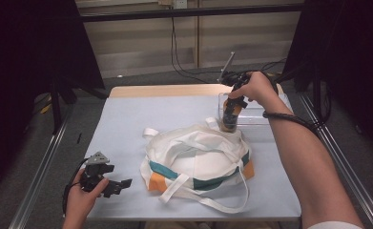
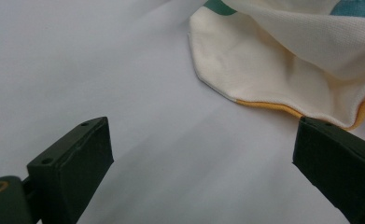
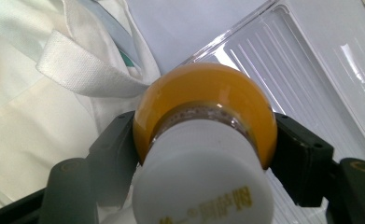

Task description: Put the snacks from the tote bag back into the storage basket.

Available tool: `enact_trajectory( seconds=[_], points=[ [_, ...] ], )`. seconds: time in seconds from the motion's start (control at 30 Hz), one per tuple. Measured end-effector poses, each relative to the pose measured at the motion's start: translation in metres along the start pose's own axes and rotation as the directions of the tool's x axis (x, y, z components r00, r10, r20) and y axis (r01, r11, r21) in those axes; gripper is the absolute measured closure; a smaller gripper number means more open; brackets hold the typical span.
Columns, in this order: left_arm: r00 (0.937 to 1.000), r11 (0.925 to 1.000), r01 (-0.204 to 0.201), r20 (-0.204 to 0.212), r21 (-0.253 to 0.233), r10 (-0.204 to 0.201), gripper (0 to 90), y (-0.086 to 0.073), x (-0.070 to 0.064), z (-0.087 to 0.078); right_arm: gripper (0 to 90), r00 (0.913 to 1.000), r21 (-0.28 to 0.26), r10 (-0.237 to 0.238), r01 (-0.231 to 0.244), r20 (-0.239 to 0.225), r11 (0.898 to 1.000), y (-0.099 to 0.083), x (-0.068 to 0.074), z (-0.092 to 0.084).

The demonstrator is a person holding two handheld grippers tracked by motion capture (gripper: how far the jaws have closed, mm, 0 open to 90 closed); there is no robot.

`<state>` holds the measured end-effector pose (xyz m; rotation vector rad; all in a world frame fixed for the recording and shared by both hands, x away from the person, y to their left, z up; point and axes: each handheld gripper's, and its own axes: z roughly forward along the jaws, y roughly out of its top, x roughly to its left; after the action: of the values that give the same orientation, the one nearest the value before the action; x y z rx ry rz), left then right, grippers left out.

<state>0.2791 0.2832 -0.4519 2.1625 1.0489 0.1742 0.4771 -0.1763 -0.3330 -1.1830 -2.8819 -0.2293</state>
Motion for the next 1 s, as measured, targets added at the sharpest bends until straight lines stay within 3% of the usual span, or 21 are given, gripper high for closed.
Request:
enact_trajectory(
  seconds=[0.63, 1.0],
  points=[
    [1.0, 1.0, -0.002, 0.002, -0.001, 0.002, 4.5, -0.0002, 0.0002, 0.0, 29.7, 1.0, 0.016, 0.006, -0.006, 0.002, 1.0, -0.0031, -0.0015, 0.009],
    [0.9999, 1.0, -0.007, -0.008, 0.001, 0.007, 4.4, 0.0002, -0.0003, -0.0004, 29.7, 0.9999, -0.006, 0.011, -0.011, 0.007, 1.0, -0.0033, -0.0006, 0.0082]
  ],
)
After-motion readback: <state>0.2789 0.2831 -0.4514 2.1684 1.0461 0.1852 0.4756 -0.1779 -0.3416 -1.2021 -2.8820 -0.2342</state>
